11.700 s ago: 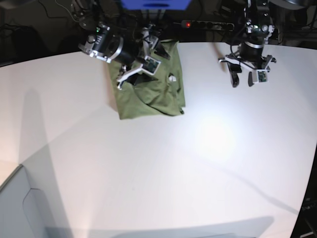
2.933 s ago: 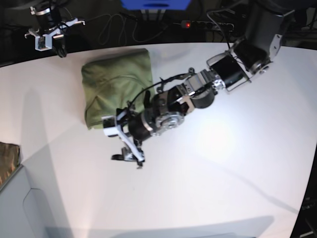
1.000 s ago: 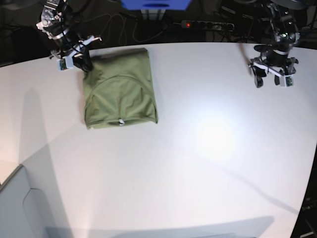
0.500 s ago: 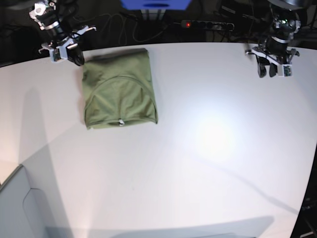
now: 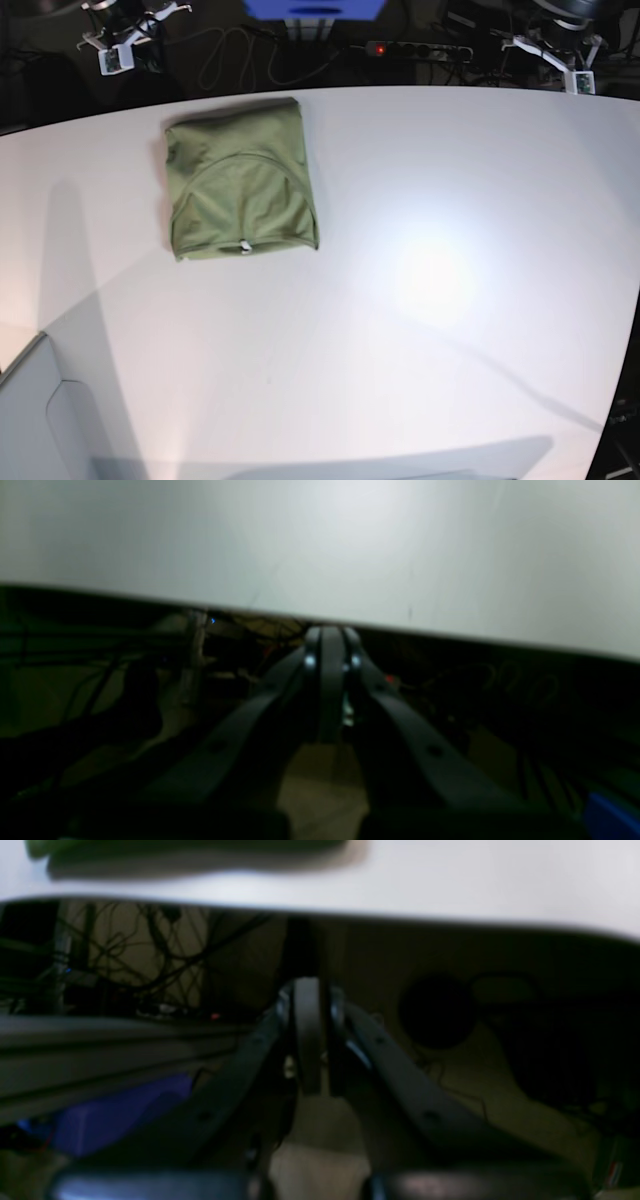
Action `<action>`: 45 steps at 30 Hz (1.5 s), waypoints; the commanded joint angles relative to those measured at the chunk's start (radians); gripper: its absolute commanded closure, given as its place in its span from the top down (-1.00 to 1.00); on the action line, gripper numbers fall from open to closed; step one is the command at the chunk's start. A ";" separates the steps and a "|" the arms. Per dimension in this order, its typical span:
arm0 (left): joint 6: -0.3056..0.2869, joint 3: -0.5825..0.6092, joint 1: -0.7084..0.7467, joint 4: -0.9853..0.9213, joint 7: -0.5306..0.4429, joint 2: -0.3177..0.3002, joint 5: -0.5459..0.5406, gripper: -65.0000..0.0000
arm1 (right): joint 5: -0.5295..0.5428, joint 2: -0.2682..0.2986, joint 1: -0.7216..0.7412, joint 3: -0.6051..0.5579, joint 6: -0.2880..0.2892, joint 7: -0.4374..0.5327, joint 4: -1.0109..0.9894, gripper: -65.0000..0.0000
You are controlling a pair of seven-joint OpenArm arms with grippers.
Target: Fold the T-shirt properly
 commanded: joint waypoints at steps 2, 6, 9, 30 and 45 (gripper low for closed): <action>-0.001 -0.007 0.027 -0.009 -0.023 -0.012 -0.006 -1.00 | 0.019 0.005 -0.037 0.004 0.019 0.024 0.013 -1.00; -0.001 -0.009 0.018 -0.095 -0.019 -0.013 0.000 -1.00 | 0.014 0.005 -0.049 0.004 0.019 0.024 -0.050 -1.00; -0.001 -0.004 0.006 -0.196 -0.026 -0.013 0.000 -1.00 | 0.013 0.007 -0.045 0.002 0.019 0.033 -0.141 -1.00; -0.001 0.537 -0.514 -1.183 -0.308 -0.132 0.003 -1.00 | -0.193 0.076 0.284 -0.079 0.019 0.276 -0.930 -1.00; 0.008 0.648 -0.646 -1.424 -0.375 -0.061 -0.001 -1.00 | -0.461 0.087 0.548 -0.082 -0.736 0.589 -1.552 -1.00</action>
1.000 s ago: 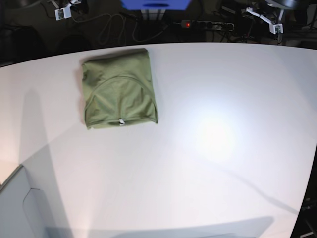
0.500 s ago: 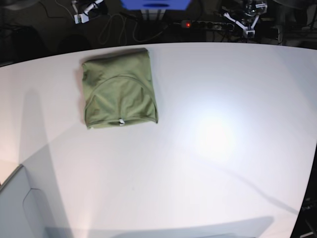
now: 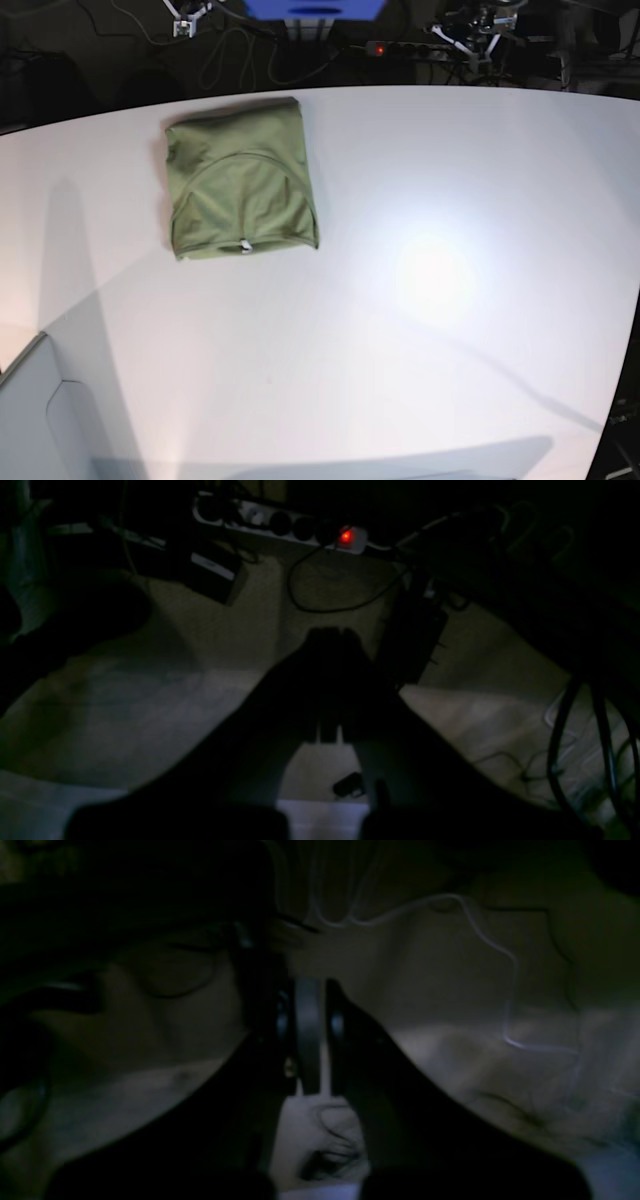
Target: Fold the T-shirt properly
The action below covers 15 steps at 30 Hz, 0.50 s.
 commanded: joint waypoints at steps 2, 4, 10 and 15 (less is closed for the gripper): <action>-0.006 0.005 0.008 0.002 -0.001 0.000 -0.002 -1.00 | 0.004 0.002 0.001 0.002 -0.076 0.012 0.000 -1.00; -0.006 0.005 0.008 0.002 -0.001 0.002 -0.005 -1.00 | 0.004 0.002 0.002 0.002 -0.134 0.012 -0.001 -1.00; -0.006 0.000 0.007 0.002 -0.001 0.028 -0.007 -1.00 | 0.004 0.002 0.001 0.004 -0.168 0.012 -0.001 -1.00; -0.006 0.000 0.008 0.002 -0.001 0.029 -0.007 -1.00 | 0.004 0.001 -0.003 0.004 -0.168 0.018 -0.001 -1.00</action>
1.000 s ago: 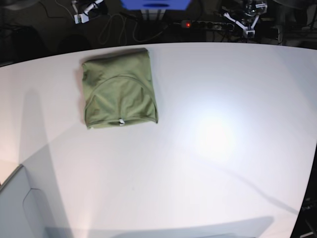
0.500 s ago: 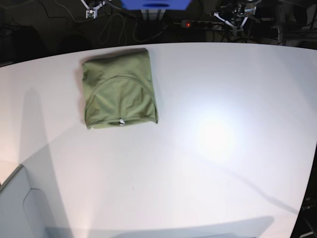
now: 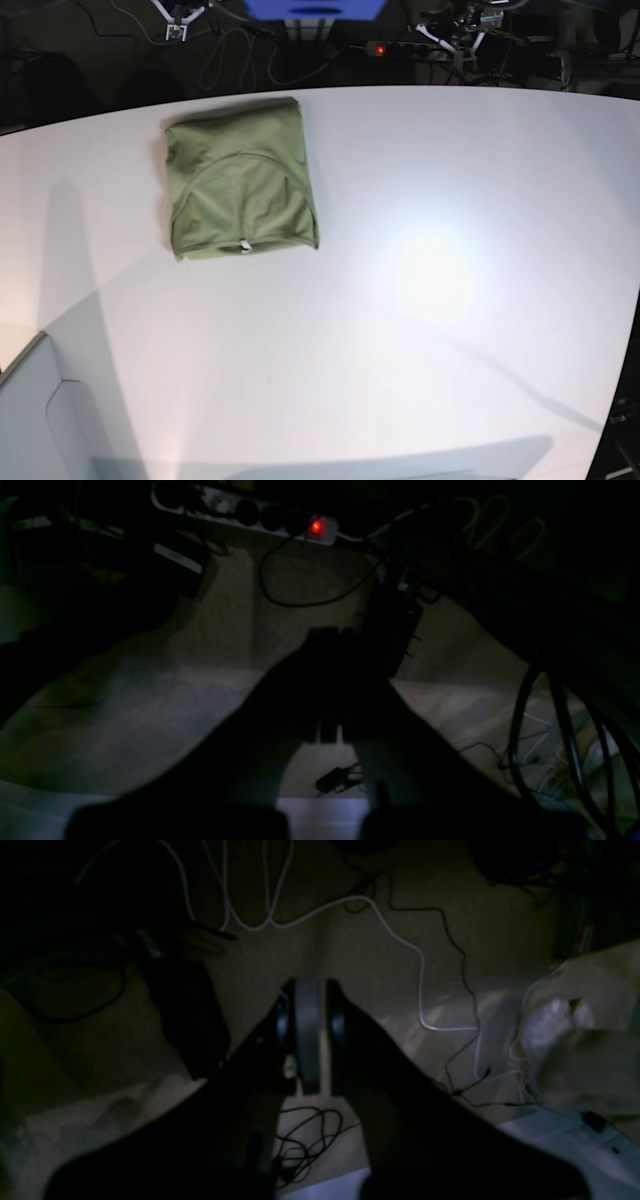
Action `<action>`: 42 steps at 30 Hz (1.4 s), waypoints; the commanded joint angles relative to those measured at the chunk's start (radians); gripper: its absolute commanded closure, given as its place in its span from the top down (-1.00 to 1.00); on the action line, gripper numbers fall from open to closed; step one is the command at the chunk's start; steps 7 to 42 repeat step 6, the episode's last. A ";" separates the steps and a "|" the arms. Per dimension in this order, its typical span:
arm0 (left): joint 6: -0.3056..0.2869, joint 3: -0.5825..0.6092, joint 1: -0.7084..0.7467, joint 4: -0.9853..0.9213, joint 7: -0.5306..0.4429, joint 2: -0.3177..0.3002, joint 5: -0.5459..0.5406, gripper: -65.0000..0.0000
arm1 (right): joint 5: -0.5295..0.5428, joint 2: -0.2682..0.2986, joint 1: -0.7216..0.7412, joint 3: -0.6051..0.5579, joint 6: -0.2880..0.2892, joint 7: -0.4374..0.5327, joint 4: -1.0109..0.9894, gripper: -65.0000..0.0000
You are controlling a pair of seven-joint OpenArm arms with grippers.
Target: Fold the T-shirt properly
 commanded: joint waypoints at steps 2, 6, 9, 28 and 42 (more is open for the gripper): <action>-0.004 -0.003 0.008 0.002 -0.002 -0.009 -0.005 -1.00 | 0.001 0.003 -0.014 0.002 -0.013 0.014 0.002 -1.00; -0.004 -0.005 0.010 0.002 -0.002 -0.009 -0.007 -1.00 | 0.001 -0.010 -0.009 0.001 -0.013 0.014 0.002 -1.00; -0.004 -0.005 0.010 0.002 -0.002 -0.009 -0.007 -1.00 | 0.001 -0.010 -0.009 0.001 -0.013 0.014 0.002 -1.00; -0.004 -0.005 0.010 0.002 -0.002 -0.009 -0.007 -1.00 | 0.001 -0.010 -0.009 0.001 -0.013 0.014 0.002 -1.00; -0.004 -0.005 0.010 0.002 -0.002 -0.009 -0.007 -1.00 | 0.001 -0.010 -0.009 0.001 -0.013 0.014 0.002 -1.00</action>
